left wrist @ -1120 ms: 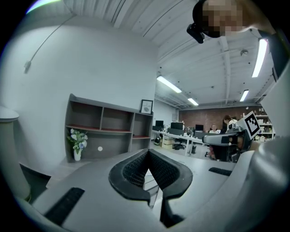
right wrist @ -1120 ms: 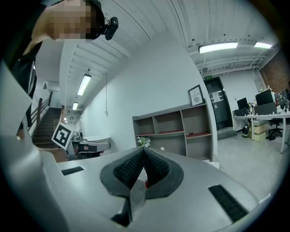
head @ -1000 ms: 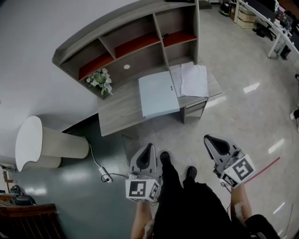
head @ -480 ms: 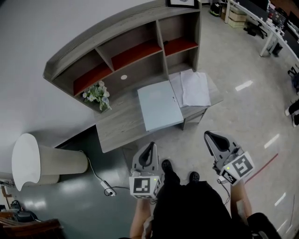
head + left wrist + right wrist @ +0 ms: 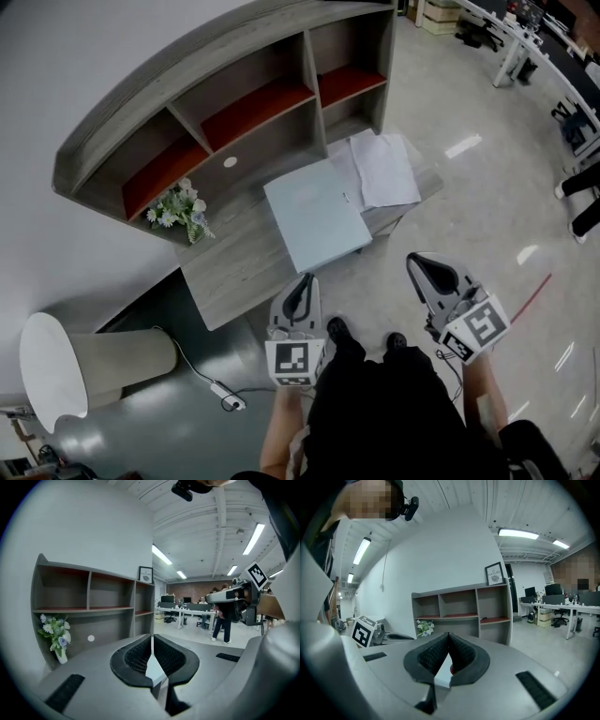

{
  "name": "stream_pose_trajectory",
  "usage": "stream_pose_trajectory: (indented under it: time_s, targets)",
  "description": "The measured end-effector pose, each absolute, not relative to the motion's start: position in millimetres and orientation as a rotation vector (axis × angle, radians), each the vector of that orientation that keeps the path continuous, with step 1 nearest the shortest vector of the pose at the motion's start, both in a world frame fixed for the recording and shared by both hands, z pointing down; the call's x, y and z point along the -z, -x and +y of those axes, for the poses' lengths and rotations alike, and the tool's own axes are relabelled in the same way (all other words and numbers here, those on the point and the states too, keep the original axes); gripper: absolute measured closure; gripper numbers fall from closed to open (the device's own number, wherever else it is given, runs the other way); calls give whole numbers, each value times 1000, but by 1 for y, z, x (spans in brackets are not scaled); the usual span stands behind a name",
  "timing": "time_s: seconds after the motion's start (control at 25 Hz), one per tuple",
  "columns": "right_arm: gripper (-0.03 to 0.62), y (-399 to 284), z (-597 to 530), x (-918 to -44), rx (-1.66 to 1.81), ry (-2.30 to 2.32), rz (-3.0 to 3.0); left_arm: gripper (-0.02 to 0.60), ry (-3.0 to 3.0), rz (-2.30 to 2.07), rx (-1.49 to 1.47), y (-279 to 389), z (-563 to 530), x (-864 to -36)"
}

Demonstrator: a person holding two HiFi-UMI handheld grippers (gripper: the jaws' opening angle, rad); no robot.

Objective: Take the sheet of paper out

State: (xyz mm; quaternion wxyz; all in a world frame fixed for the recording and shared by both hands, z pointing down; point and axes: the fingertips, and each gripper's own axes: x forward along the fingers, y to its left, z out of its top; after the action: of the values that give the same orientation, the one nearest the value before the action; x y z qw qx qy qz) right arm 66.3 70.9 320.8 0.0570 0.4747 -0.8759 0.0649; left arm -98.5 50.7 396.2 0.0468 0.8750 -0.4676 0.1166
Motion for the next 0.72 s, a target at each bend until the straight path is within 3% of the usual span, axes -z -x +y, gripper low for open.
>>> stream_pose_trajectory:
  time_s: [0.52,0.72]
  targets:
    - [582,-53,72,-360,-330,-1574,-2497,568,-2794,-1133,-542,80,26,-454]
    - [582,-54,72,-375,-376,-1569,-2481,518,-2807,-1061,-604,68,27,-475]
